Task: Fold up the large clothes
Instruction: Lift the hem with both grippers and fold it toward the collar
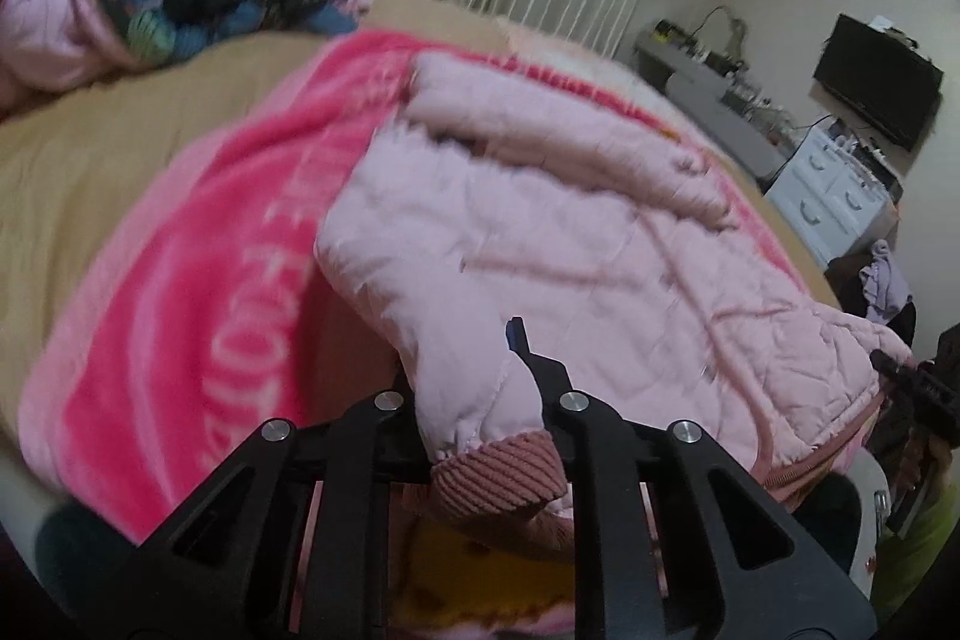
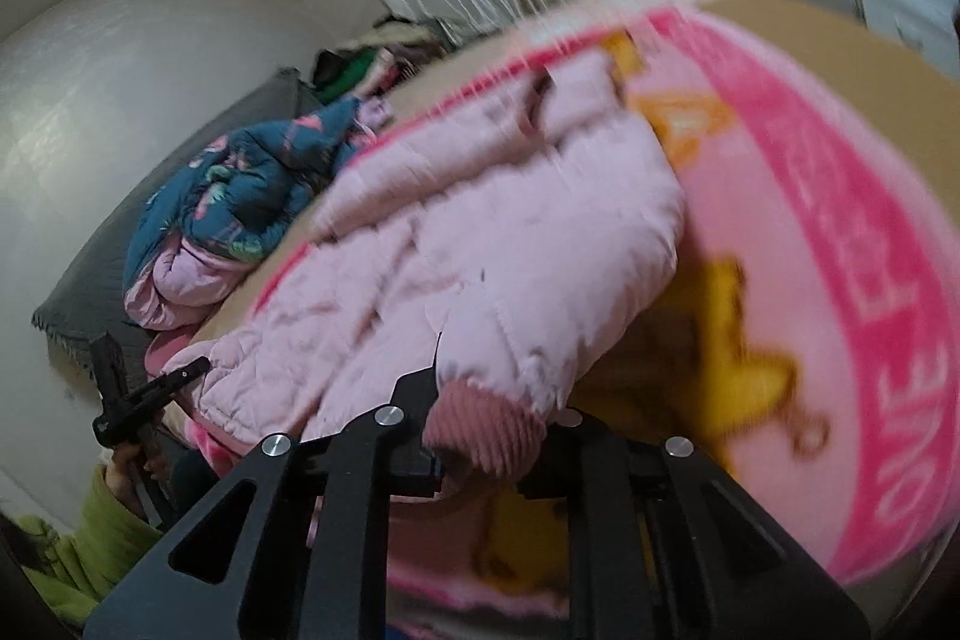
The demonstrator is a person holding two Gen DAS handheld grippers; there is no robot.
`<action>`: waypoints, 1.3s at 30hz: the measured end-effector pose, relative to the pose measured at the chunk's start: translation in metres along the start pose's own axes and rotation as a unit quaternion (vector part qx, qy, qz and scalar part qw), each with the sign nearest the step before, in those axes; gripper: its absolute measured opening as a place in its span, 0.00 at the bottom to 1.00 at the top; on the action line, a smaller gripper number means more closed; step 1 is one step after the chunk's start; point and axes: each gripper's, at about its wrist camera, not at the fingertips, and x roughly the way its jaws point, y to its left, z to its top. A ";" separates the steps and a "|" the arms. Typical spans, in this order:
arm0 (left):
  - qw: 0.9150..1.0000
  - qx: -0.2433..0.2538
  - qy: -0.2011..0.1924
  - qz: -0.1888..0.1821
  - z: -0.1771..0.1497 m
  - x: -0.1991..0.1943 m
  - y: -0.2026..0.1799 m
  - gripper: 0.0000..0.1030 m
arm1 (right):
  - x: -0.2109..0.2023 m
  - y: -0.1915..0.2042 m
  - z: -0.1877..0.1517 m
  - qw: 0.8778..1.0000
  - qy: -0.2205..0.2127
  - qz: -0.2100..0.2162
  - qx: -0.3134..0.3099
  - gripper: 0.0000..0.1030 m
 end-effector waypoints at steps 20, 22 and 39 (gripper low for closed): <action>0.996 0.030 -0.086 -0.011 0.132 0.002 -0.044 0.09 | 0.015 0.024 0.133 0.996 -0.072 -0.017 -0.048 0.13; 0.995 0.034 -0.090 -0.006 0.142 0.005 -0.048 0.09 | 0.018 0.023 0.143 0.996 -0.077 -0.017 -0.044 0.13; 0.994 0.048 -0.094 0.039 0.210 0.055 -0.056 0.09 | 0.064 0.000 0.218 0.994 -0.095 -0.041 -0.028 0.13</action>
